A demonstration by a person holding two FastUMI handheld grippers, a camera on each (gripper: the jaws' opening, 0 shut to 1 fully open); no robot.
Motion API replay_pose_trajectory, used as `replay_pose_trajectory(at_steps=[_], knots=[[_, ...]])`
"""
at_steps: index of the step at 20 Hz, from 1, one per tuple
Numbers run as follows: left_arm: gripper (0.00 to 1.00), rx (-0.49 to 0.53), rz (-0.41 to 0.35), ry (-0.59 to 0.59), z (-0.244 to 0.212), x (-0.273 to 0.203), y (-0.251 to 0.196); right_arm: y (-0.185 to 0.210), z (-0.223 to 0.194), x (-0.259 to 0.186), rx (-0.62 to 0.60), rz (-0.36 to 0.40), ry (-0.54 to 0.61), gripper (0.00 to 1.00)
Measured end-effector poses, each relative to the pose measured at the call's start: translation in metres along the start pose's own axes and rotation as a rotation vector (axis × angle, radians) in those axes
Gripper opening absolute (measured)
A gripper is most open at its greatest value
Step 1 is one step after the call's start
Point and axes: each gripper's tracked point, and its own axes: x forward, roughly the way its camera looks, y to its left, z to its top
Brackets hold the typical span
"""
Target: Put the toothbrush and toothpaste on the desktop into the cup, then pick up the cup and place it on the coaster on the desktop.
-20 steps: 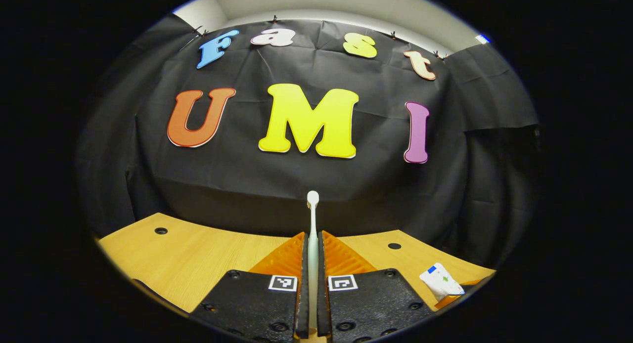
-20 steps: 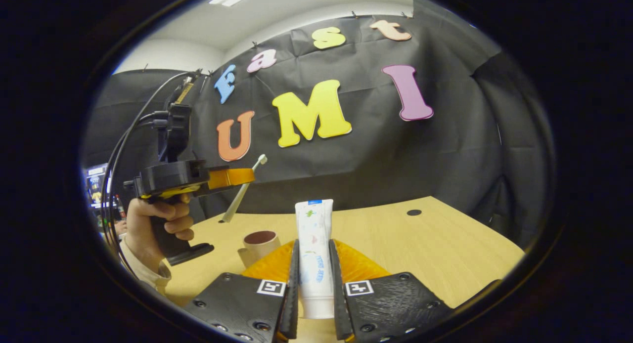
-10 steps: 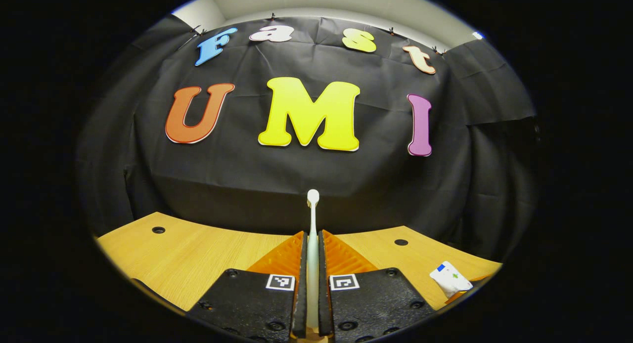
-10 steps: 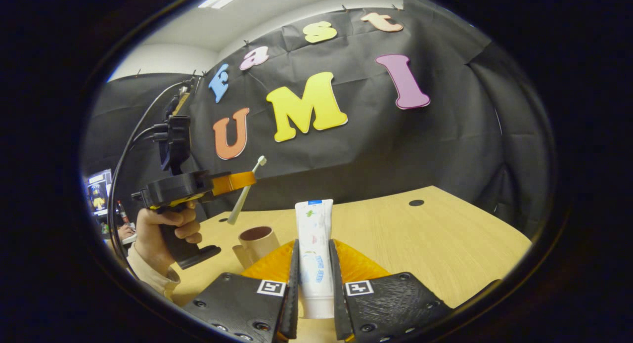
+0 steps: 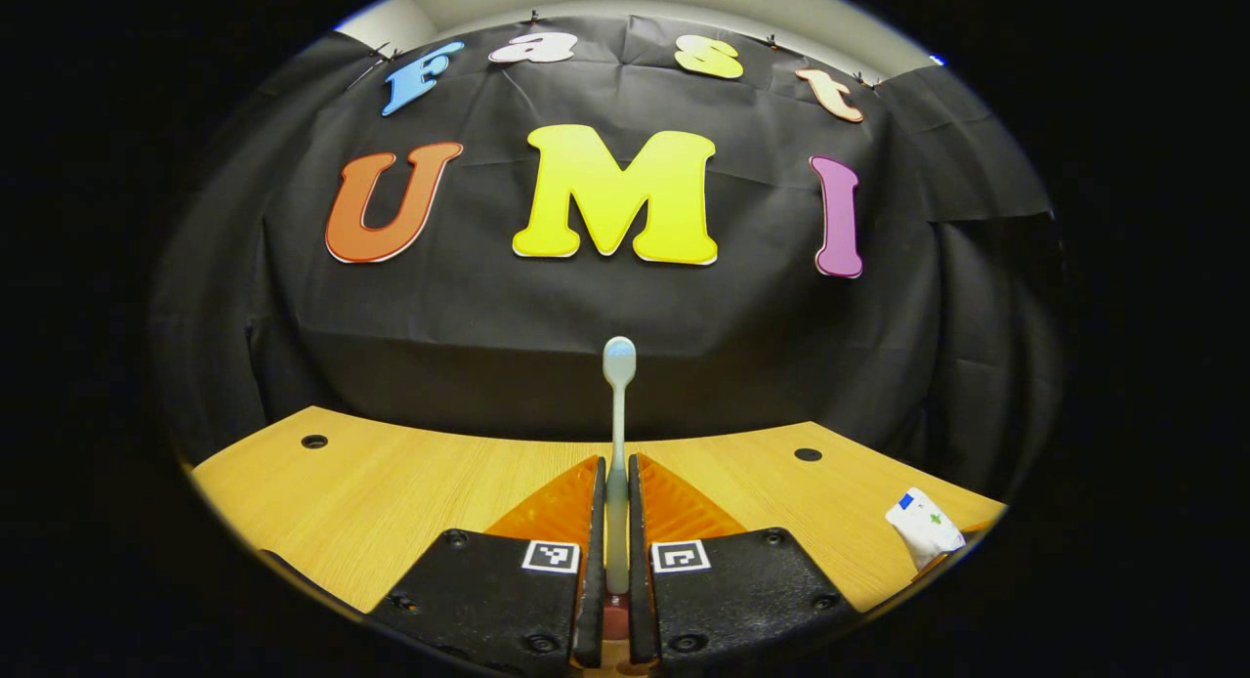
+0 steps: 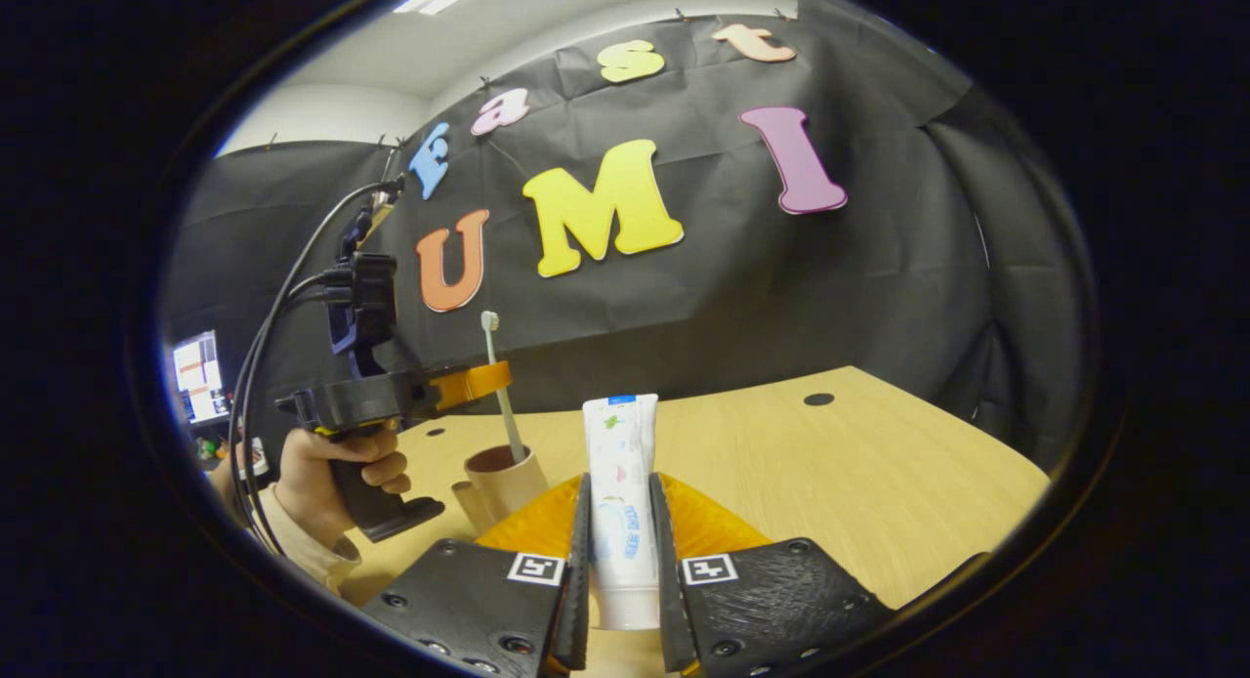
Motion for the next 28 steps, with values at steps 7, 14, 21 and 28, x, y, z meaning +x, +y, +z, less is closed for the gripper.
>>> replay_pose_trajectory(at_steps=[7, 14, 21, 28], knots=[[0.97, 0.026, -0.037, 0.004, 0.003, -0.021, 0.004, 0.025, 0.014, -0.004, -0.033, 0.006, -0.012, 0.29], [0.97, 0.048, -0.007, 0.045, 0.001, -0.049, 0.029, 0.074, 0.063, 0.014, -0.100, 0.001, -0.081, 0.31], [0.98, -0.010, 0.041, 0.076, -0.019, -0.076, 0.055, 0.123, 0.094, 0.065, -0.010, 0.101, -0.061, 0.29], [0.98, -0.054, 0.075, 0.036, -0.023, -0.096, 0.087, 0.132, 0.064, 0.106, -0.011, 0.097, 0.003, 0.31]])
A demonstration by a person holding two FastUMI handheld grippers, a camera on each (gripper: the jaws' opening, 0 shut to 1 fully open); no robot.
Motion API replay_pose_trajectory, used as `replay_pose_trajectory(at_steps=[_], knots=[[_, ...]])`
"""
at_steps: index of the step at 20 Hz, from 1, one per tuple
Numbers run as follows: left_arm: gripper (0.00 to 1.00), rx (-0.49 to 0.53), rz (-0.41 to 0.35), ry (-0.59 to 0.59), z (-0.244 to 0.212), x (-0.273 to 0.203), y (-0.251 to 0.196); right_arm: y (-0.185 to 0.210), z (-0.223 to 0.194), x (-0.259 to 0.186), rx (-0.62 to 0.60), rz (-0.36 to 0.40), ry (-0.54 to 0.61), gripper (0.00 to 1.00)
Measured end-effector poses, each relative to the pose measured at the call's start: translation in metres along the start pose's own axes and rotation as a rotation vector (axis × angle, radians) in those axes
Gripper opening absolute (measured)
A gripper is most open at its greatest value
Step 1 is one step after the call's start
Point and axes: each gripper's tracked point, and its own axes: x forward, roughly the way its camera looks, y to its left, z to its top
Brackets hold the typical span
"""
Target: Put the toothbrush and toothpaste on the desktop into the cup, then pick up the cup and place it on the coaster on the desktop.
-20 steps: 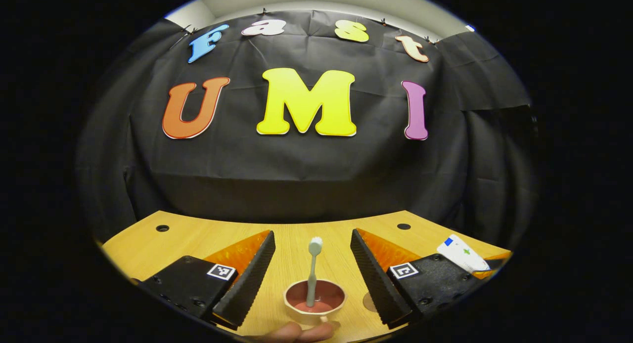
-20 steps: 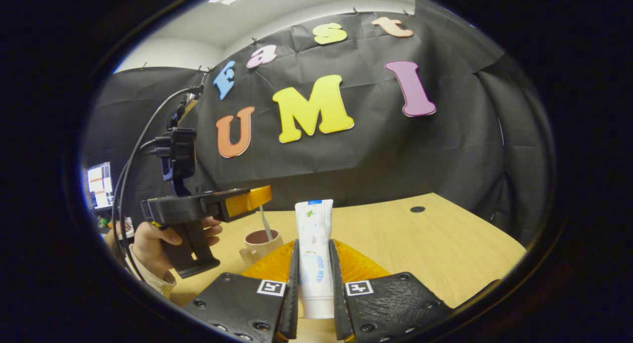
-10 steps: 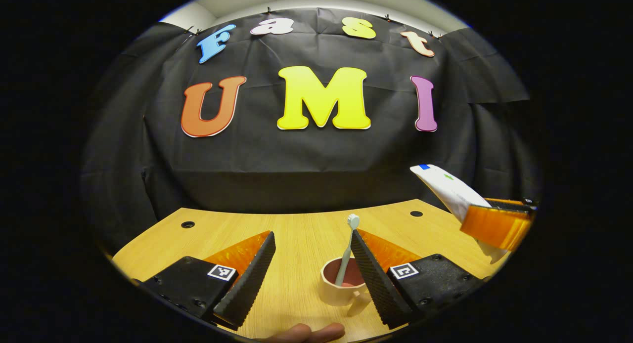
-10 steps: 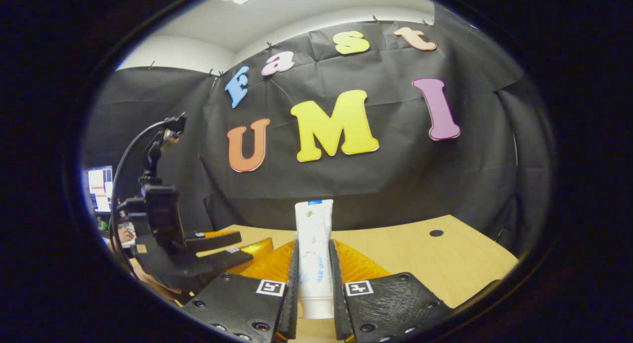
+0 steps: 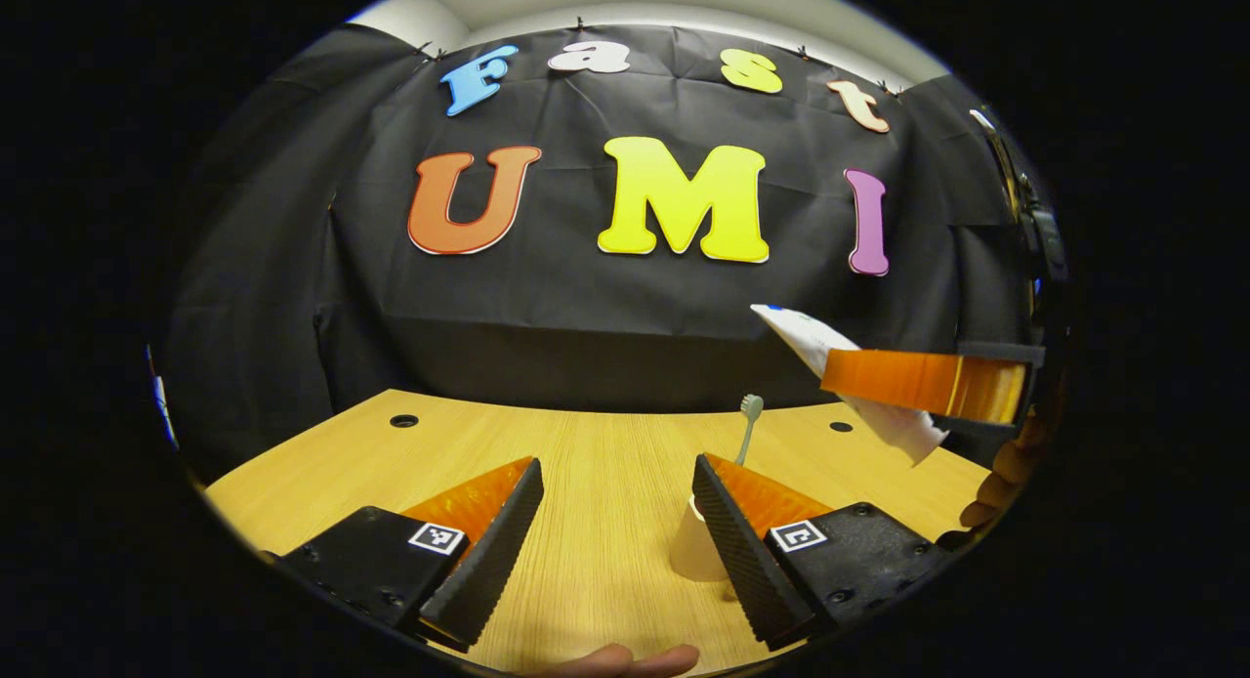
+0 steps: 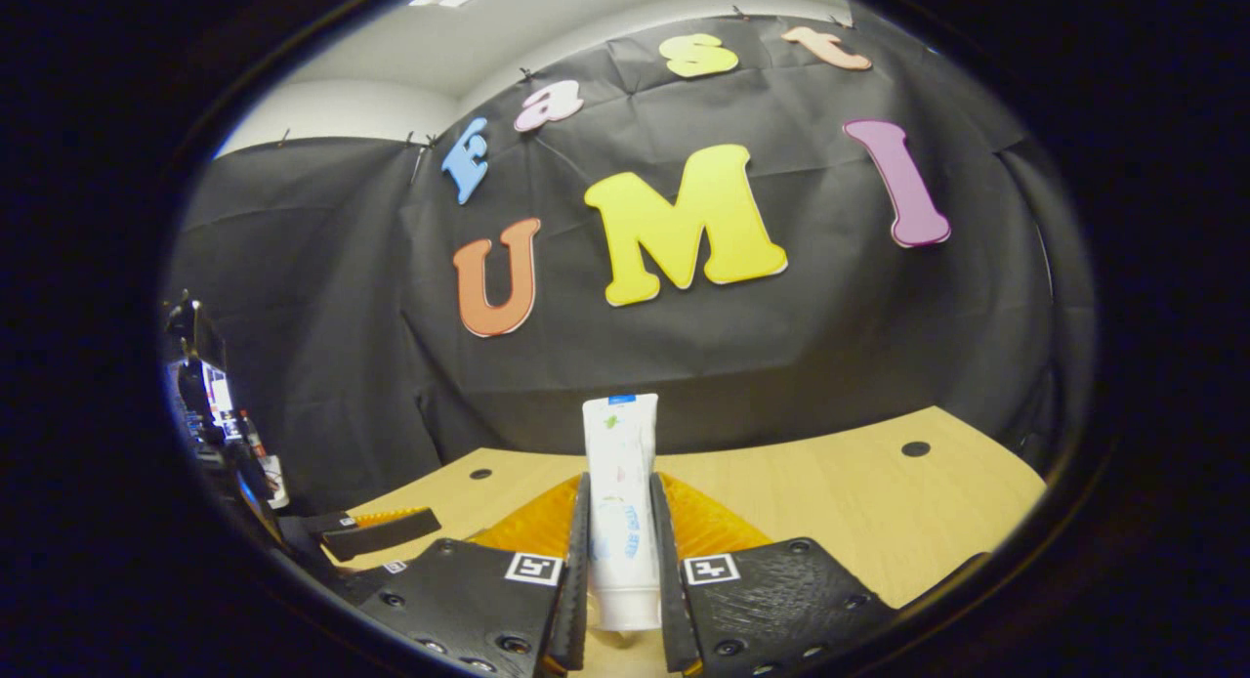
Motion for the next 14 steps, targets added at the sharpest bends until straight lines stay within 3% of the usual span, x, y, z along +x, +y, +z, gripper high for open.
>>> replay_pose_trajectory(at_steps=[9, 14], knots=[[0.98, -0.009, -0.003, 0.050, -0.019, -0.001, 0.010, 0.005, -0.020, 0.026, 0.001, -0.018, 0.036, 0.34], [0.98, -0.016, -0.001, 0.054, -0.021, -0.002, 0.013, 0.010, -0.016, 0.031, -0.021, -0.018, 0.016, 0.31]])
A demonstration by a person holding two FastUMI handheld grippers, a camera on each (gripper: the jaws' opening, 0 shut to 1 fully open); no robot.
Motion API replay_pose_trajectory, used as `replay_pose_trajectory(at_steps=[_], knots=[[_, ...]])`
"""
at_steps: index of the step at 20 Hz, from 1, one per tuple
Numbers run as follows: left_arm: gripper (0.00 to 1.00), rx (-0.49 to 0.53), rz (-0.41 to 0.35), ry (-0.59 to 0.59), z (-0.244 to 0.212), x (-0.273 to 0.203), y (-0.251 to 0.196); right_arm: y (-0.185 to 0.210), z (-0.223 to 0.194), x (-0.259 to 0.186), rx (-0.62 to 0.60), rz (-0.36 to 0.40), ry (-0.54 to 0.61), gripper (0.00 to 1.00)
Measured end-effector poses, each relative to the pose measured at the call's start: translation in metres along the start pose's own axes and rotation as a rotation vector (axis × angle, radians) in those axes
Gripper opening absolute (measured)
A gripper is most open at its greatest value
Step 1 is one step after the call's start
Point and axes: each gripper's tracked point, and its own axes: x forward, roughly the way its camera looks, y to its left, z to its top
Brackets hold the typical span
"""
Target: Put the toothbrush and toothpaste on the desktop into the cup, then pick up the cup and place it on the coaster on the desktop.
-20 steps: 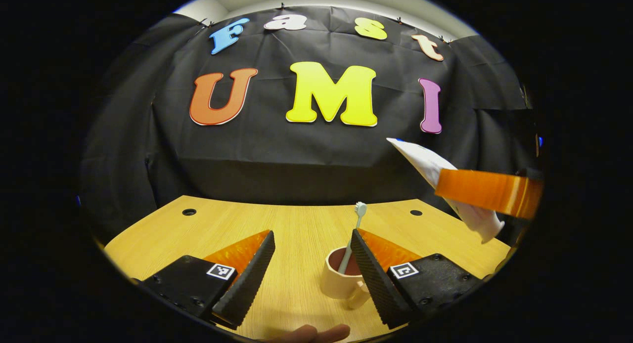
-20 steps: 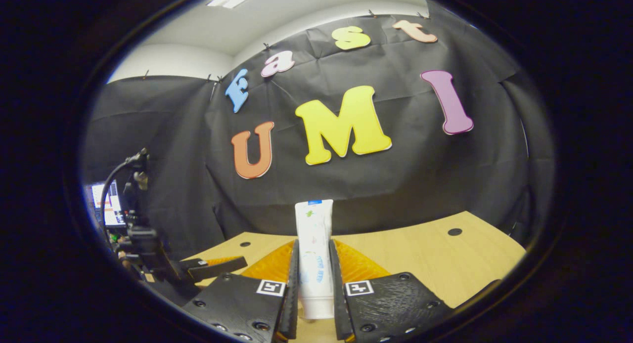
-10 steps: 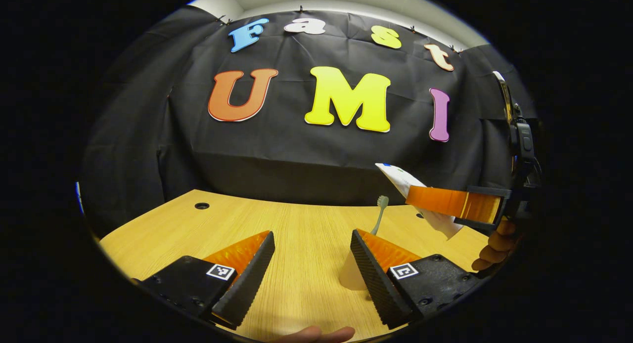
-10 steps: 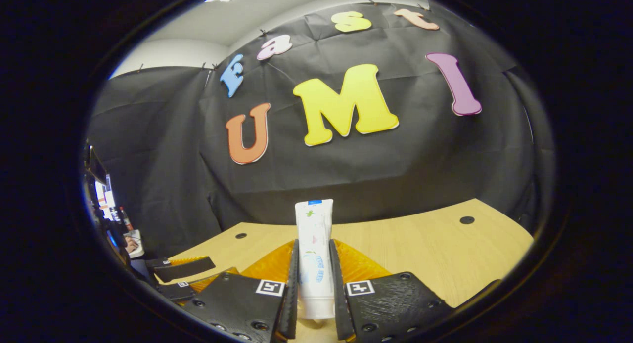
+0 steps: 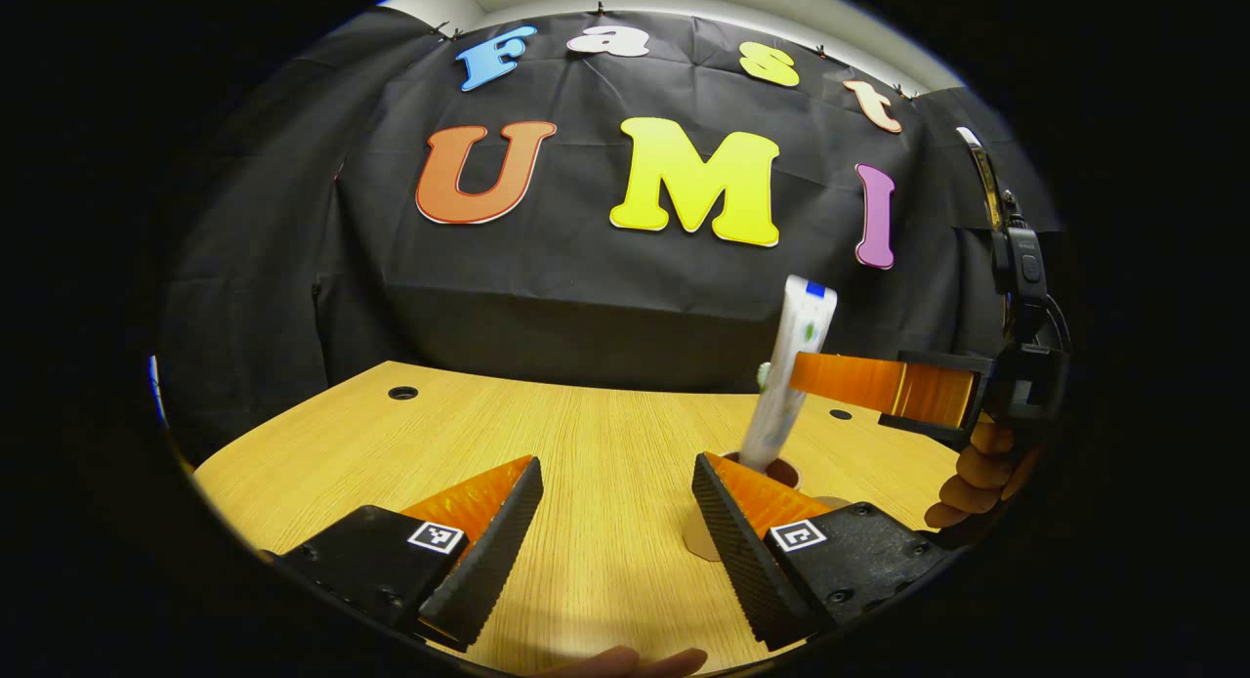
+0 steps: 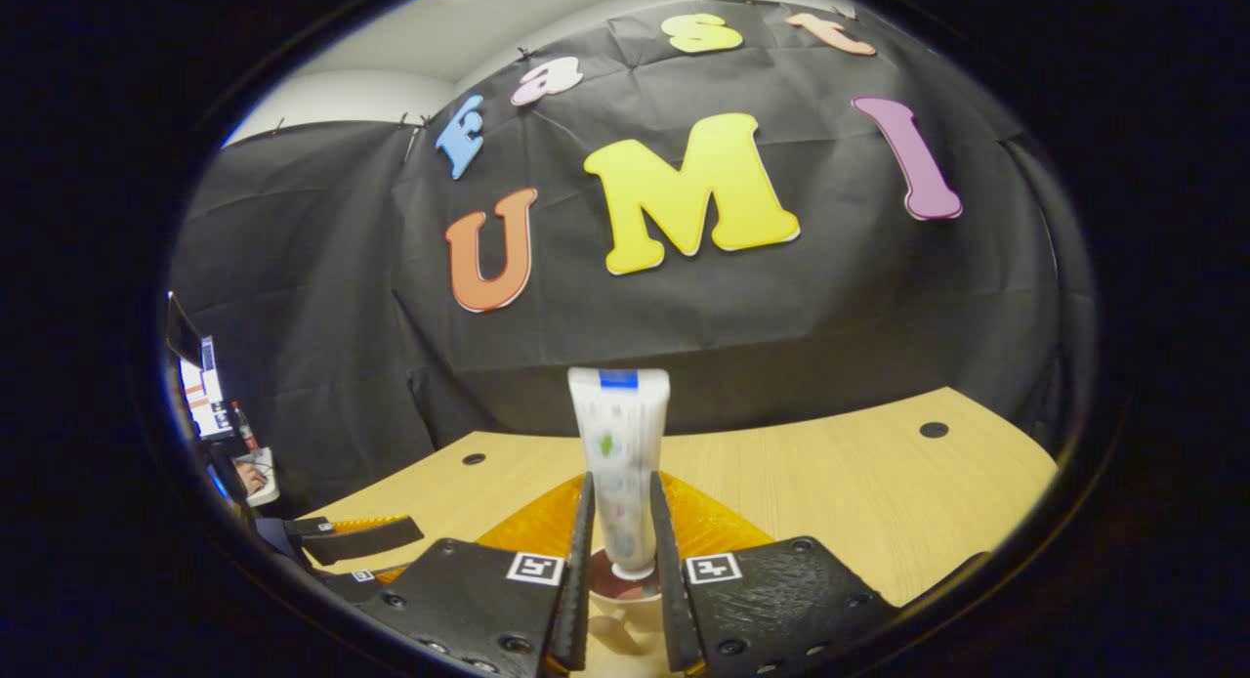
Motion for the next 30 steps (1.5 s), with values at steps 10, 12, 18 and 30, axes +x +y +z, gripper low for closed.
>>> replay_pose_trajectory(at_steps=[10, 12, 18, 30], knots=[[0.98, 0.025, -0.018, 0.057, -0.013, 0.003, -0.020, -0.006, -0.002, -0.021, 0.014, 0.010, 0.007, 0.29], [0.98, 0.023, -0.028, 0.074, -0.014, 0.003, -0.030, -0.011, 0.002, -0.037, 0.009, 0.014, -0.012, 0.40], [0.98, 0.040, -0.031, 0.189, -0.013, 0.007, -0.060, -0.045, 0.002, -0.088, -0.084, -0.040, -0.087, 0.68], [0.96, -0.081, -0.036, 0.606, -0.045, 0.022, -0.092, -0.100, -0.042, -0.150, -0.138, -0.042, -0.156, 0.94]])
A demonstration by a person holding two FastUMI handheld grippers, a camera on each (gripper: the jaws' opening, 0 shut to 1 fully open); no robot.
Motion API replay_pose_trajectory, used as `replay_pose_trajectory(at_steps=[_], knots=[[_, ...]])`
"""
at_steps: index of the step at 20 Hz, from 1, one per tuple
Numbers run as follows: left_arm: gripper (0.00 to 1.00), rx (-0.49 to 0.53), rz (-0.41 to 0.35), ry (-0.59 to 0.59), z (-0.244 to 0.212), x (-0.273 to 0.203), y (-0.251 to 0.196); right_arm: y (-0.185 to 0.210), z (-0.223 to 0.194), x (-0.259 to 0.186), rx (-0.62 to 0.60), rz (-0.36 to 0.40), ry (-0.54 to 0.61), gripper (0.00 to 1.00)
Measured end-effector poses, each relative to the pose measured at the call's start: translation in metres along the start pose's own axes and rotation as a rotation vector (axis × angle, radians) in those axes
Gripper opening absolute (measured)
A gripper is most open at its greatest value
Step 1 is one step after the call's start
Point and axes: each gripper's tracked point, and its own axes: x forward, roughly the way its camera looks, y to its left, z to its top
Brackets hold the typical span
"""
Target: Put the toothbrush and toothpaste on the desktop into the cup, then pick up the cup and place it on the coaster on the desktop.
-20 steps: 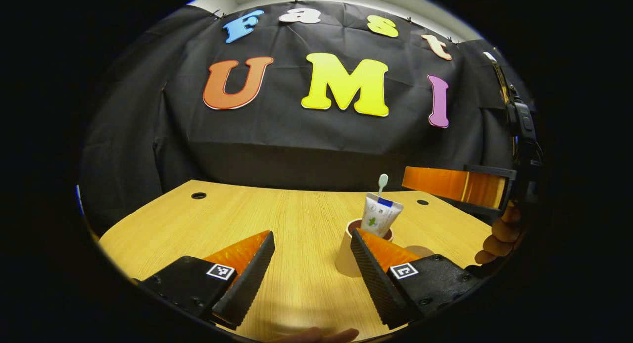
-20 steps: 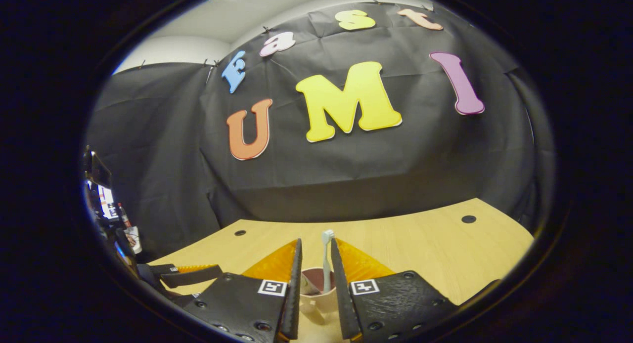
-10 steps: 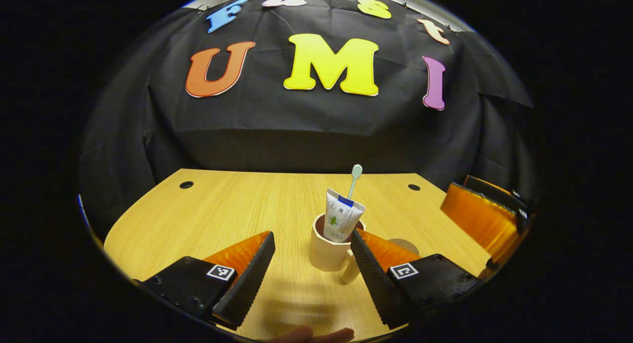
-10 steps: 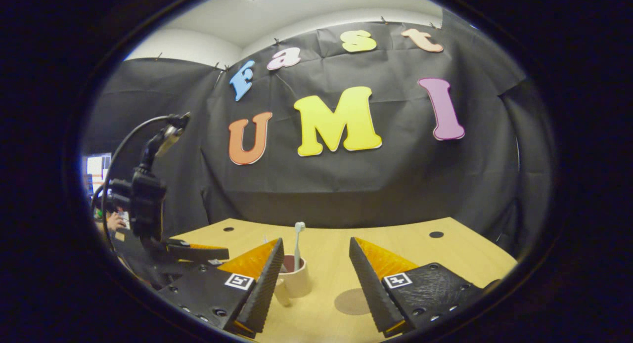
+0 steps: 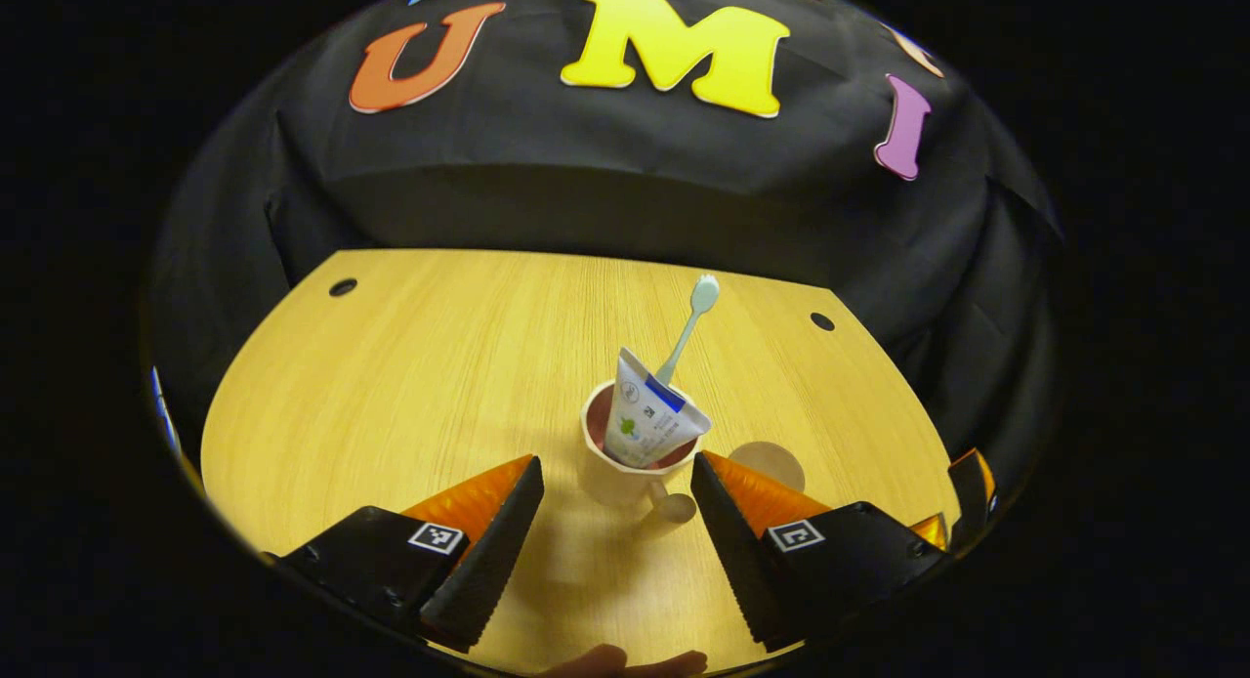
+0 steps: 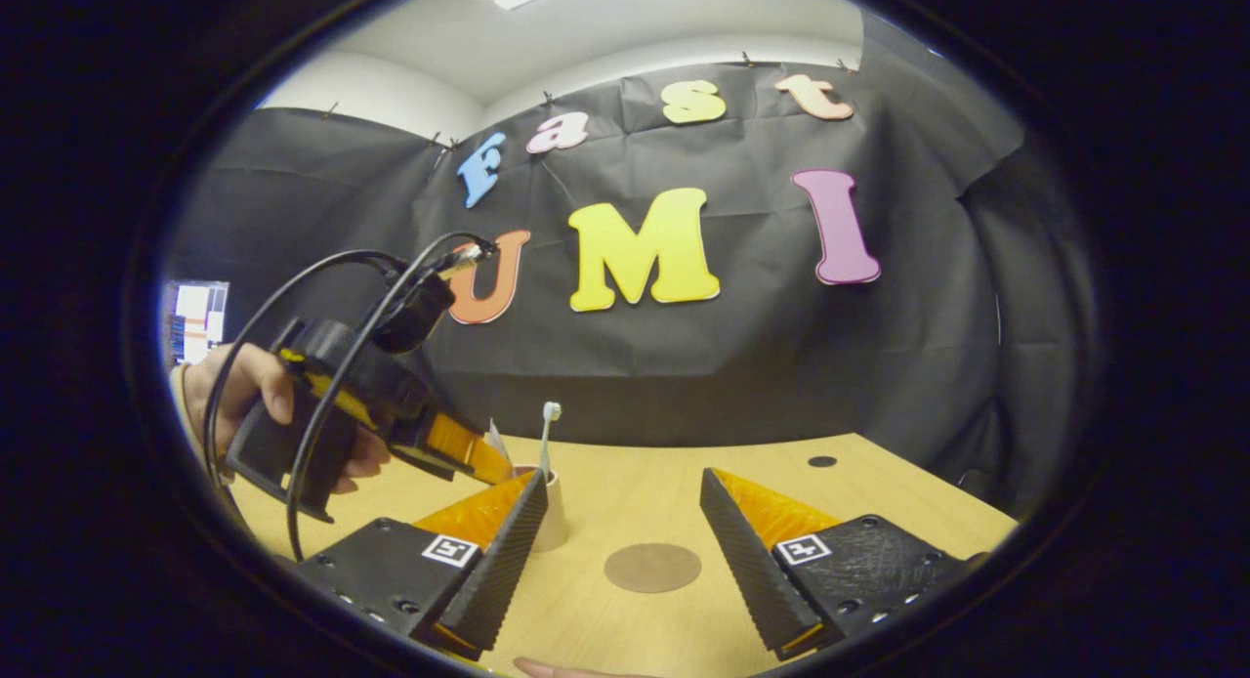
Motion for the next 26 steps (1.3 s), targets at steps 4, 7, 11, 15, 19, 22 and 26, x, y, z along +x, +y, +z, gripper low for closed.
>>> replay_pose_trajectory(at_steps=[4, 7, 11, 15, 19, 22, 26], knots=[[0.97, 0.009, 0.047, 0.210, -0.017, 0.017, -0.004, -0.007, 0.001, -0.015, -0.022, 0.017, -0.045, 0.95], [0.98, 0.032, 0.055, 0.324, -0.021, 0.023, -0.013, -0.002, 0.000, -0.023, -0.053, 0.043, -0.066, 0.94], [0.92, 0.010, 0.099, 0.423, -0.020, 0.029, -0.014, 0.006, 0.011, -0.037, -0.046, 0.104, -0.113, 0.94], [0.90, -0.018, 0.146, 0.465, -0.003, 0.037, -0.008, -0.015, 0.023, -0.050, -0.006, 0.112, -0.152, 0.94], [0.82, -0.089, 0.154, 0.509, 0.013, 0.047, -0.005, -0.044, 0.033, -0.057, 0.110, 0.105, -0.160, 0.92], [0.78, -0.104, 0.168, 0.536, 0.029, 0.051, -0.007, -0.060, 0.041, -0.059, 0.203, 0.095, -0.177, 0.95], [0.67, -0.097, 0.167, 0.539, 0.067, 0.053, -0.010, -0.059, 0.040, -0.059, 0.260, 0.124, -0.167, 0.95]])
